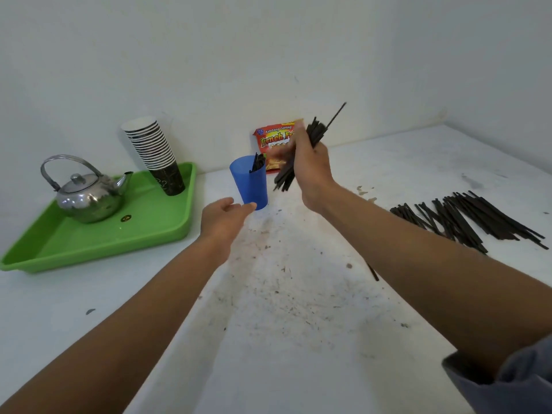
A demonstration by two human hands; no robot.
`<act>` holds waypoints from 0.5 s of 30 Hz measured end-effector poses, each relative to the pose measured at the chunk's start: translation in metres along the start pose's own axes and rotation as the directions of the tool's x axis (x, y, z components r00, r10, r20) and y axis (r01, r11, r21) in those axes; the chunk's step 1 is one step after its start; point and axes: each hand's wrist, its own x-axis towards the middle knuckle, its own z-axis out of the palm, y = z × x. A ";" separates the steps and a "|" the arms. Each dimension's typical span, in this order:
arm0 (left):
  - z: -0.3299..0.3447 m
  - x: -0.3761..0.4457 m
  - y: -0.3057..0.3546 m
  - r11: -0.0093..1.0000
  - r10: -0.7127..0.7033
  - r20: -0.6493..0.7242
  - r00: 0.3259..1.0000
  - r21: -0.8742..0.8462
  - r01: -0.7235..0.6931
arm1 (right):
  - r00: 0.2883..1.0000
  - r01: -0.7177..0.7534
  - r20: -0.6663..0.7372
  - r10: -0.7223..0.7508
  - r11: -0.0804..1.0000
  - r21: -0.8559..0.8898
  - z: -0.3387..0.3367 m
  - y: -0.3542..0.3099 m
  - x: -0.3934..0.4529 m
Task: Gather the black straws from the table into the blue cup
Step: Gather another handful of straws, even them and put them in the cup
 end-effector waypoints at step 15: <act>0.018 0.082 -0.003 0.917 0.316 0.077 0.946 0.230 -0.325 | 0.989 -0.021 0.143 0.039 0.992 -0.121 0.061 0.019 0.088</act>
